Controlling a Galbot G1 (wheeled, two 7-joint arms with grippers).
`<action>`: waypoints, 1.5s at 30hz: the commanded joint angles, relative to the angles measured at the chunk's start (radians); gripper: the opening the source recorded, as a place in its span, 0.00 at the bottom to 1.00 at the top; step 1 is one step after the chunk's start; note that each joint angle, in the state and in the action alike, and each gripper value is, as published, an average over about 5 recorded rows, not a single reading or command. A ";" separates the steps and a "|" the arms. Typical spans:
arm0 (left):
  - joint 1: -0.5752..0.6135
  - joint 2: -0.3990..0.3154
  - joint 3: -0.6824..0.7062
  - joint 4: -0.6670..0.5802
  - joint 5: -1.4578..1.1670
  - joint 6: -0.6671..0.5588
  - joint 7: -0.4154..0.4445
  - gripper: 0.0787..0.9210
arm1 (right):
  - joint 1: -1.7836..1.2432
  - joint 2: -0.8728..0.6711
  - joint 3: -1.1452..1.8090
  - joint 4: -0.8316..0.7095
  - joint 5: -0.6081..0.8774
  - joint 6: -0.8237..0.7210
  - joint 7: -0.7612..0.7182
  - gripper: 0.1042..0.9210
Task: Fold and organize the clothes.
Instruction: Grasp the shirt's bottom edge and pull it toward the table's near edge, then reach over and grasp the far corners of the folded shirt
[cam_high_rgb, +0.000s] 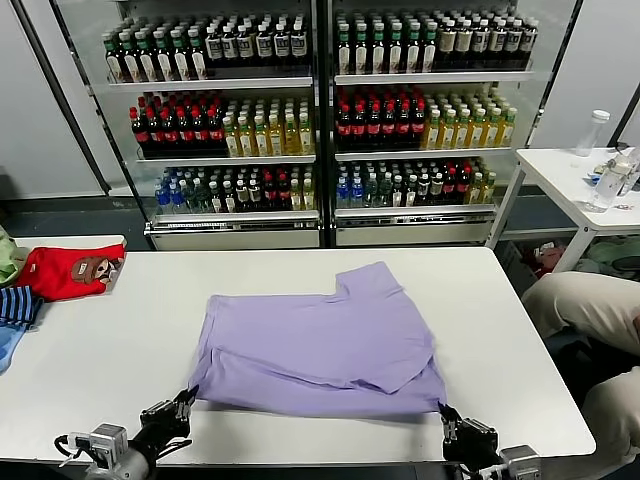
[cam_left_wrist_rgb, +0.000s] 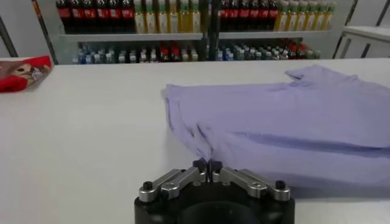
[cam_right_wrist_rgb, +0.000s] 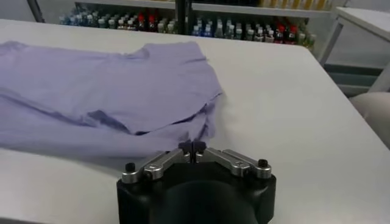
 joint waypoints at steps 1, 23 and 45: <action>-0.040 0.001 -0.051 -0.067 0.021 0.027 -0.024 0.15 | 0.085 -0.038 0.046 0.031 0.022 -0.001 -0.006 0.24; -0.727 0.041 0.203 0.571 -0.054 0.046 0.070 0.86 | 1.207 0.205 -0.416 -0.900 0.073 -0.030 0.040 0.88; -0.924 -0.013 0.281 0.863 0.060 0.023 0.169 0.88 | 1.384 0.486 -0.367 -1.458 -0.102 0.066 0.023 0.88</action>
